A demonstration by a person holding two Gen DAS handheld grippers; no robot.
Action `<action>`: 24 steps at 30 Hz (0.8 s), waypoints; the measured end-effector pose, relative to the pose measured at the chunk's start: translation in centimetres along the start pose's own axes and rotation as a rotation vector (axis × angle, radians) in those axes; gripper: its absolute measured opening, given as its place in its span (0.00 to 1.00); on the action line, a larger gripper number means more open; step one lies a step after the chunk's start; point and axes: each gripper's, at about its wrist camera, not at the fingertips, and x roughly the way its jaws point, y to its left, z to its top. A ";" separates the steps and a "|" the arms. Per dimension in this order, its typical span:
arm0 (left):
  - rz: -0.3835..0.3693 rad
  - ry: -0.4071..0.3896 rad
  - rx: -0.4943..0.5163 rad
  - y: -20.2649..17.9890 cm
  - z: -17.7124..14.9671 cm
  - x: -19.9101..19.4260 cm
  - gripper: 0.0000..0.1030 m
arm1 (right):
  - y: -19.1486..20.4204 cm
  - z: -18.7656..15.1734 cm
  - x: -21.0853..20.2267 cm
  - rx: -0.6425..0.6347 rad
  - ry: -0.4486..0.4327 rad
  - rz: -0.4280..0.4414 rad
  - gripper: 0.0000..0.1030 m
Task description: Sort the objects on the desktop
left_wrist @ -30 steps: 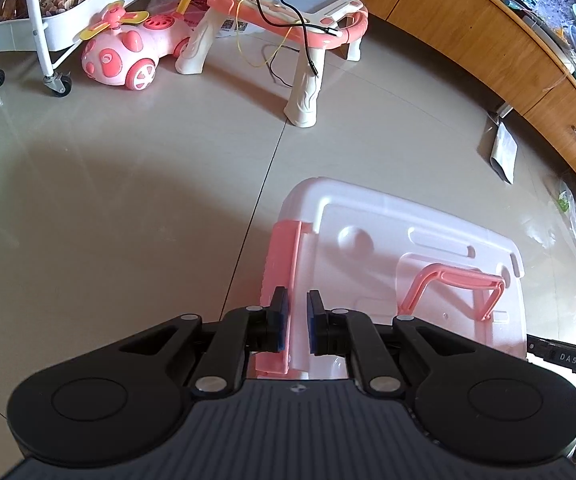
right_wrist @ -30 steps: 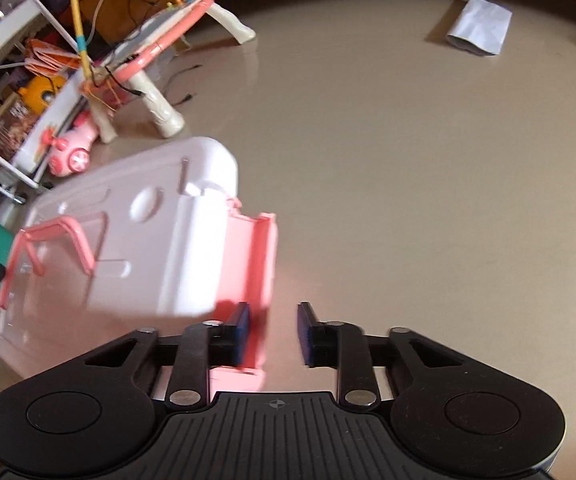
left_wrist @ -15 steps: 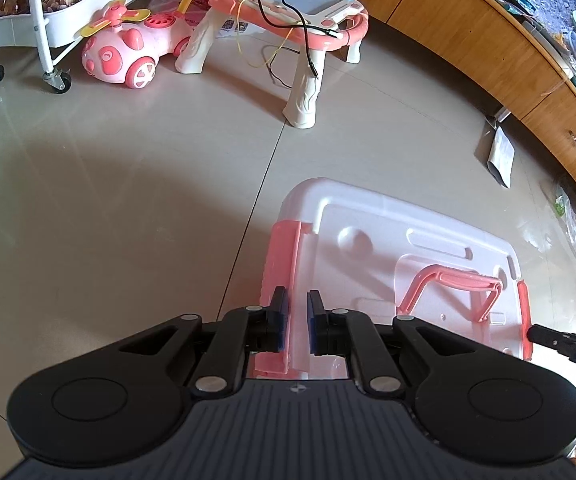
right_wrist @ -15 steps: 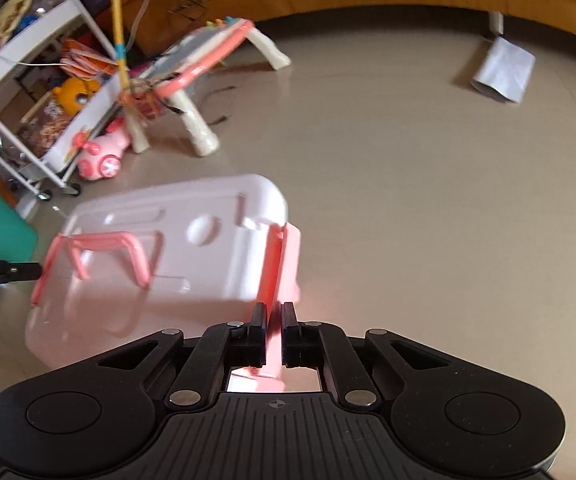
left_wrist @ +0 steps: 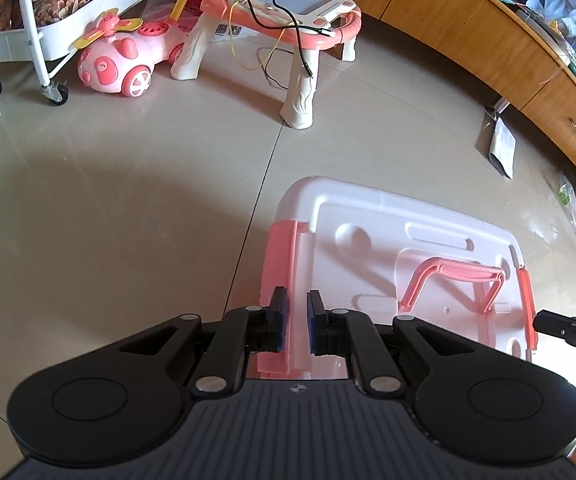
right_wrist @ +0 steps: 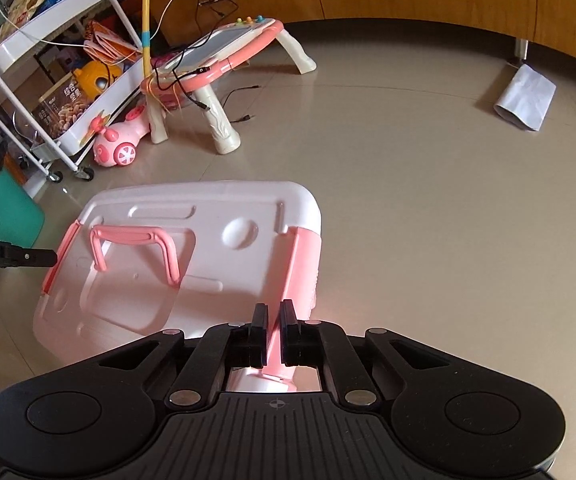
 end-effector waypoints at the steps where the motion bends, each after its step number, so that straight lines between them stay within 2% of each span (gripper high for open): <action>1: 0.001 -0.001 0.002 0.0 0.0 0.0 0.11 | 0.1 0.0 0.1 0.001 0.000 -0.001 0.06; 9: 0.014 -0.006 0.026 -0.5 -0.1 0.0 0.11 | 0.6 0.1 0.2 -0.015 0.009 -0.012 0.10; 19: 0.041 -0.017 0.032 -0.8 -0.3 -0.1 0.11 | 1.2 0.1 0.2 -0.061 0.007 -0.040 0.09; 24: 0.079 -0.023 0.052 -1.5 -0.4 0.0 0.11 | 1.4 0.1 0.2 -0.072 0.006 -0.052 0.09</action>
